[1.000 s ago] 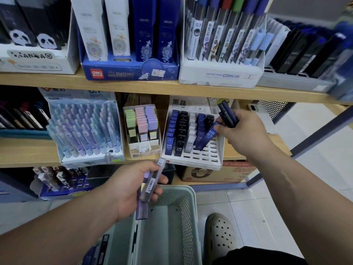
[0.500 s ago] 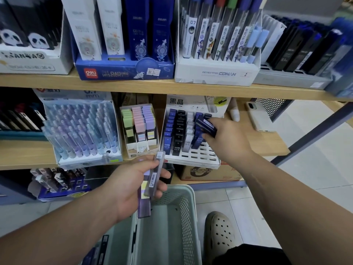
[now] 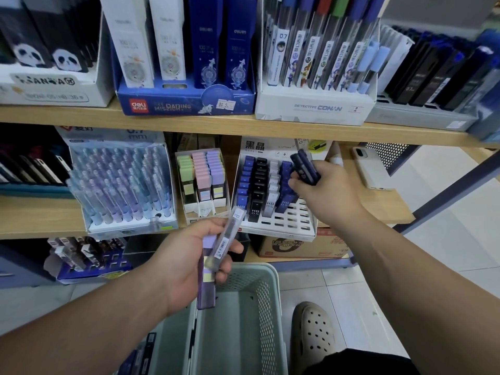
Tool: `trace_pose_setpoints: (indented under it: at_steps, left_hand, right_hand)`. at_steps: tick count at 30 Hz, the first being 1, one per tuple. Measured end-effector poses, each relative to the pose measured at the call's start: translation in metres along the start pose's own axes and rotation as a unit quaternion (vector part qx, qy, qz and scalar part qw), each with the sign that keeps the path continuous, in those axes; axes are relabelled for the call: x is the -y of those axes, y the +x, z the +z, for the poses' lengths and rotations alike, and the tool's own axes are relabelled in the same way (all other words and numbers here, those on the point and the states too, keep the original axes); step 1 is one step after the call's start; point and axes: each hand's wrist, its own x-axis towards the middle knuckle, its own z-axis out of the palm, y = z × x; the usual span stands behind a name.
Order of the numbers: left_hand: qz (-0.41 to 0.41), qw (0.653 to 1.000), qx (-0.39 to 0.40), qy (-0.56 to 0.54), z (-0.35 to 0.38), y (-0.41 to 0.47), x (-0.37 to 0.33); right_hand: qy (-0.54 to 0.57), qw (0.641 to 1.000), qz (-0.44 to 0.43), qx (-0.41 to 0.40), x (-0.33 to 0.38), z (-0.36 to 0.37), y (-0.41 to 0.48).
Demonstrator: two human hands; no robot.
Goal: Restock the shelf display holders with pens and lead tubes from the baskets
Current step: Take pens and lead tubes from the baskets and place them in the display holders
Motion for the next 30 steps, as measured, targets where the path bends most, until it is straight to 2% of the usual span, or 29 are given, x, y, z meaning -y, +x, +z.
trace_pose_setpoints:
  at_steps: [3, 6, 10, 17, 19, 22, 25, 27, 30]
  left_hand:
    - [0.017, 1.000, 0.013, 0.011, 0.001, 0.001, 0.001]
    - [0.046, 0.998, 0.027, 0.022, 0.005, 0.002, 0.002]
    - [0.083, 0.996, 0.018, 0.040, 0.007, 0.003, 0.004]
    - [0.108, 0.991, 0.010, 0.076, 0.008, 0.002, 0.007]
    - [0.100, 0.992, -0.007, 0.078, 0.008, 0.003, 0.007]
    - [0.047, 0.998, -0.034, 0.039, 0.006, 0.006, 0.004]
    - [-0.010, 0.999, -0.030, -0.008, 0.003, 0.007, 0.002]
    - [-0.019, 0.999, -0.028, -0.014, 0.002, 0.006, 0.002]
    - [-0.011, 0.999, -0.036, -0.007, 0.002, 0.004, 0.002]
  right_hand:
    - [0.135, 0.987, 0.052, 0.075, 0.016, 0.002, -0.011]
    - [0.197, 0.962, 0.093, 0.165, 0.028, 0.008, -0.022]
    - [0.202, 0.945, 0.123, 0.228, 0.035, 0.011, -0.029]
    - [0.175, 0.941, 0.122, 0.262, 0.036, 0.010, -0.030]
    - [0.177, 0.948, 0.119, 0.238, 0.036, 0.008, -0.028]
    - [0.169, 0.969, 0.092, 0.155, 0.032, -0.003, -0.019]
    - [0.063, 0.994, 0.027, 0.088, 0.024, -0.016, -0.010]
    - [-0.014, 0.998, -0.009, 0.056, 0.016, -0.018, -0.008]
    - [-0.057, 0.997, -0.043, 0.014, 0.008, -0.011, -0.009]
